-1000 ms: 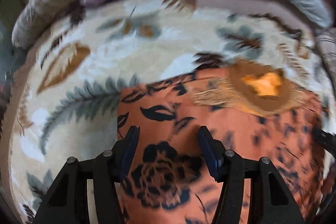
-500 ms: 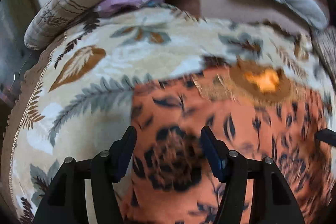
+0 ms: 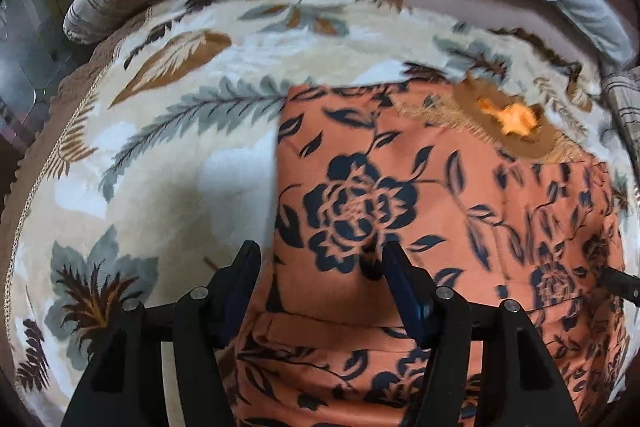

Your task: Fold small clothes

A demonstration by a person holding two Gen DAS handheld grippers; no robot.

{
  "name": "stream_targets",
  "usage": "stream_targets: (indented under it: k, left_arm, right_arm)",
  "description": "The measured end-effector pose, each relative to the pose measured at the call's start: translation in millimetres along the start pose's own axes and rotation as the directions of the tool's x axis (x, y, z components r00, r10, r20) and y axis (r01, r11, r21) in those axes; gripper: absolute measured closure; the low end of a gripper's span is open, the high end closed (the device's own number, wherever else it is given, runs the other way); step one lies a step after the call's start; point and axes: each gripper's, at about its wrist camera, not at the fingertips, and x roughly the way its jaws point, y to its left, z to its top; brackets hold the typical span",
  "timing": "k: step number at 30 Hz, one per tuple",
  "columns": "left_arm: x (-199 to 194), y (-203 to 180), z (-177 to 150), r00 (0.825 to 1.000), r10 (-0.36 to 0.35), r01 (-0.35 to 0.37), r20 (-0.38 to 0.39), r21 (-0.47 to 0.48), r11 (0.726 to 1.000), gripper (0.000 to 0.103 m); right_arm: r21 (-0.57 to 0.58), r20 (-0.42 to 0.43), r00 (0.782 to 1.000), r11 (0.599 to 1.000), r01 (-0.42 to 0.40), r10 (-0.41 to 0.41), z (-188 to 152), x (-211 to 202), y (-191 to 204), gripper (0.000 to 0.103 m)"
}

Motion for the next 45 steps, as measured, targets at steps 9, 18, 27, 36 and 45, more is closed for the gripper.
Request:
stream_targets:
  k: [9, 18, 27, 36, 45]
  left_arm:
    - [12.0, -1.2, -11.9, 0.998, 0.029, -0.027, -0.058, 0.030, 0.999, 0.036]
    - [18.4, 0.8, -45.4, 0.998, 0.045, -0.049, -0.046, -0.072, 0.996, 0.000]
    - [11.7, -3.5, -60.7, 0.996, 0.052, -0.055, -0.068, -0.048, 0.997, 0.000]
    - [-42.6, -28.8, -76.0, 0.994, 0.101, -0.106, 0.040, 0.128, 0.986, 0.000]
    - [-21.4, -52.3, -45.1, 0.996, 0.084, -0.085, 0.031, 0.069, 0.994, 0.000]
  right_arm:
    - [0.107, 0.003, 0.999, 0.993, 0.041, -0.042, -1.9, -7.7, -26.3, 0.062]
    - [0.207, 0.052, 0.994, 0.975, 0.082, -0.094, -9.2, -22.0, -55.3, 0.062]
    - [0.278, 0.095, 0.989, 0.957, 0.080, -0.111, -17.7, -34.7, -66.7, 0.062]
    - [0.292, 0.210, 0.970, 0.955, 0.055, -0.120, -33.9, -80.2, -57.1, 0.062]
    - [0.366, 0.147, 0.982, 0.929, 0.058, -0.120, -31.0, -57.4, -81.1, 0.061]
